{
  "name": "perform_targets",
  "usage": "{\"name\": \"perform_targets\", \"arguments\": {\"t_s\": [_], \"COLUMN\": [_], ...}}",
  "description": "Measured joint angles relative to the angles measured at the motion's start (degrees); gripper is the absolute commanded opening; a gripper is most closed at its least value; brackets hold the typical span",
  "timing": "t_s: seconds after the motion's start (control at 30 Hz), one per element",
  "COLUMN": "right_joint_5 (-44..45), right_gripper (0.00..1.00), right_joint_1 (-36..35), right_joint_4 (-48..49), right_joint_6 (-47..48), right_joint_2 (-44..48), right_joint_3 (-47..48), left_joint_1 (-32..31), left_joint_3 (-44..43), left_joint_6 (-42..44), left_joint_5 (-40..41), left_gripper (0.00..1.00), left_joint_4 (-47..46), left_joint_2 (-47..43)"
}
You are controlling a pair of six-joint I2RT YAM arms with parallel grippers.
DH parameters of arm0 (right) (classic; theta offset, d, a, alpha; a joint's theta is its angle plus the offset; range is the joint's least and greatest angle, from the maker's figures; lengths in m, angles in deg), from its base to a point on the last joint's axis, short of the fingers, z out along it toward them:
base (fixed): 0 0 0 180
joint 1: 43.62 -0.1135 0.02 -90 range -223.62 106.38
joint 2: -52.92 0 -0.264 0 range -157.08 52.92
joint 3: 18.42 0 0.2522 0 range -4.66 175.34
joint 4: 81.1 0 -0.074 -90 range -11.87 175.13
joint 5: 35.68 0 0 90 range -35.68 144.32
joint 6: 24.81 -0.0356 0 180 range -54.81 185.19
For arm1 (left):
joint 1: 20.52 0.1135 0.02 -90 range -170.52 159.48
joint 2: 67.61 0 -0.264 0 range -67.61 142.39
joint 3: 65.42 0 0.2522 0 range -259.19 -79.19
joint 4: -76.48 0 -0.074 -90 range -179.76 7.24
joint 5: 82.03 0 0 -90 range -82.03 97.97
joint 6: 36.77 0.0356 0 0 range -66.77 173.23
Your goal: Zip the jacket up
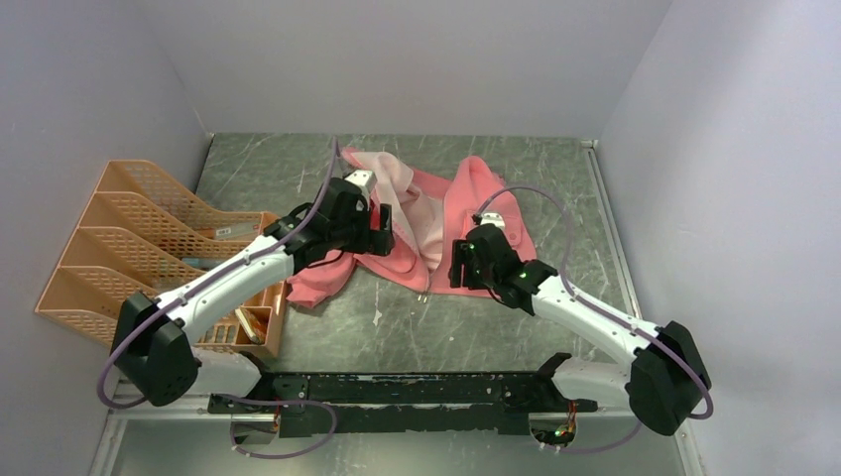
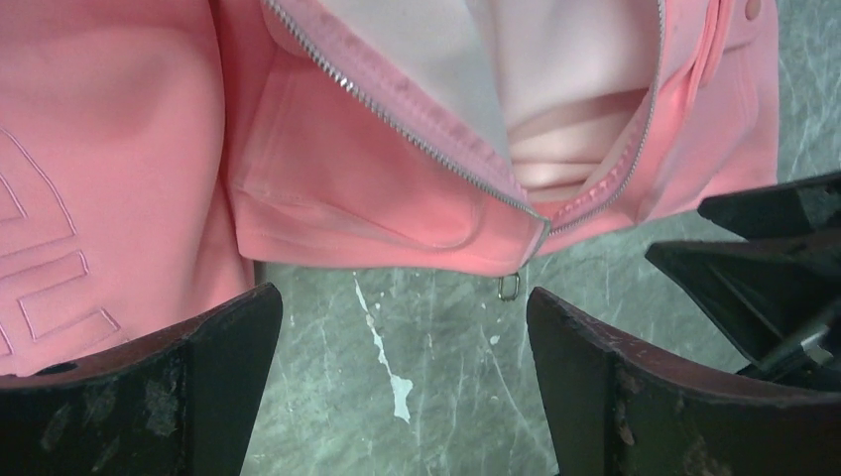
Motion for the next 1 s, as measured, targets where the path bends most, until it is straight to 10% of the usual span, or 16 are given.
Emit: {"name": "perform_targets", "arguments": {"t_s": [0.37, 0.63, 1.0], "right_joint_5": [6.6, 12.5, 12.4], "right_gripper": [0.51, 0.0, 0.0], "right_joint_1": [-2.0, -2.8, -3.2], "right_joint_4": [6.4, 8.3, -1.5], "right_joint_6": [-1.0, -1.3, -2.1], "right_joint_2": [-9.2, -10.8, -5.0], "right_joint_3": [-1.7, -2.9, -1.2], "left_joint_1": [-0.1, -0.2, -0.6], "left_joint_3": [4.5, 5.4, 5.5], "left_joint_6": [-1.1, -1.2, -1.3], "left_joint_5": [-2.2, -4.0, -5.9], "left_gripper": [0.97, 0.96, 0.96], "left_joint_4": [-0.4, -0.7, -1.4], "left_joint_2": [-3.9, -3.8, -2.6]}}
